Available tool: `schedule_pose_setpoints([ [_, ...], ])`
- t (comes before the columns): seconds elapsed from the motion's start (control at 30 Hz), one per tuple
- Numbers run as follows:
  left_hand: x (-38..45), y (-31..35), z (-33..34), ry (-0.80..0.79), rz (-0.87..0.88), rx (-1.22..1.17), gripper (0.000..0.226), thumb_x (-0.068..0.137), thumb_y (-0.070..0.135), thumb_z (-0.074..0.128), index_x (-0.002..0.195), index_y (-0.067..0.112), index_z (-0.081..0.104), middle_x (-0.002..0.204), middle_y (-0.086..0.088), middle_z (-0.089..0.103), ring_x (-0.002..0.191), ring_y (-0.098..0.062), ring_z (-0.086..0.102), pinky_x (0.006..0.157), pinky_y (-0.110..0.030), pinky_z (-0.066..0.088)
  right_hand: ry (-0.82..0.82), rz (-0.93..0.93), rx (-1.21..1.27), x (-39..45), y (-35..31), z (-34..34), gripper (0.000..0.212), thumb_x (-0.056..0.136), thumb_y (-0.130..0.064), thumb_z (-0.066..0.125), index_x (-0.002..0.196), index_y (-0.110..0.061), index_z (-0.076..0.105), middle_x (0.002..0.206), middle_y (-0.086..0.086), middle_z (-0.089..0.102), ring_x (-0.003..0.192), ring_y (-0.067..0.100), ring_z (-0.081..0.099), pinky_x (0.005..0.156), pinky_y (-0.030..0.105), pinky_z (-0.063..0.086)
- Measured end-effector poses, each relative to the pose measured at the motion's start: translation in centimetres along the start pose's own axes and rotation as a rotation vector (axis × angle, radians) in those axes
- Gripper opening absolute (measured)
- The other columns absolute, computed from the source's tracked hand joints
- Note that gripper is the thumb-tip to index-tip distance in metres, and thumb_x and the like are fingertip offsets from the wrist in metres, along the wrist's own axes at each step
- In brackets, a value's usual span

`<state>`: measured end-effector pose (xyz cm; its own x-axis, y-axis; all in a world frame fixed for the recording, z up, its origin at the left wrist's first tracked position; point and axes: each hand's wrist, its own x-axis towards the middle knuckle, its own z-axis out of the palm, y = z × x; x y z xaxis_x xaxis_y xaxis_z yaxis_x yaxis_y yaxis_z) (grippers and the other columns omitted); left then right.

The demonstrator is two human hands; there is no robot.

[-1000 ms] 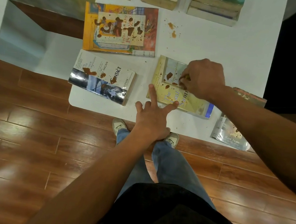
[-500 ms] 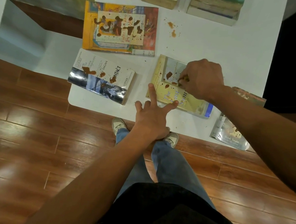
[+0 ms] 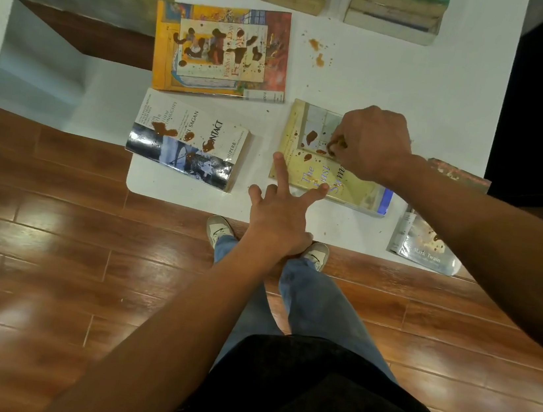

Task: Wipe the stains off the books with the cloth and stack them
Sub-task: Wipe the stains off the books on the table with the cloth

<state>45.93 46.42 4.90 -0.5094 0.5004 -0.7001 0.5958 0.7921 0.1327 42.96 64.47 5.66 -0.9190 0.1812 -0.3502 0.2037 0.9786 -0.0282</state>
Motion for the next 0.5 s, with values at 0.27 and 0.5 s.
schedule_pose_setpoints([
  [0.27,0.01,-0.09,0.2,0.016,0.007,-0.004,0.089,0.091,0.047,0.063,0.153,0.055,0.0,0.153,-0.03,-0.038,0.135,-0.035,0.039,0.112,-0.055,0.018,0.001,0.064,0.064,-0.04,0.88,-0.25,0.02,0.087,-0.028,0.06,0.093,-0.028,0.078,0.087,0.002,0.072,0.079,0.028,0.064,0.063,0.029,0.038],
  [0.5,-0.05,-0.06,0.12,0.003,0.005,0.002,0.088,0.092,0.048,0.063,0.153,0.055,0.0,0.152,-0.03,-0.039,0.134,-0.035,0.039,0.112,-0.055,0.019,0.005,0.046,0.05,-0.6,0.94,0.67,0.022,0.086,-0.031,0.057,0.093,-0.027,0.077,0.085,0.0,0.071,0.076,0.027,0.065,0.061,0.028,0.042],
])
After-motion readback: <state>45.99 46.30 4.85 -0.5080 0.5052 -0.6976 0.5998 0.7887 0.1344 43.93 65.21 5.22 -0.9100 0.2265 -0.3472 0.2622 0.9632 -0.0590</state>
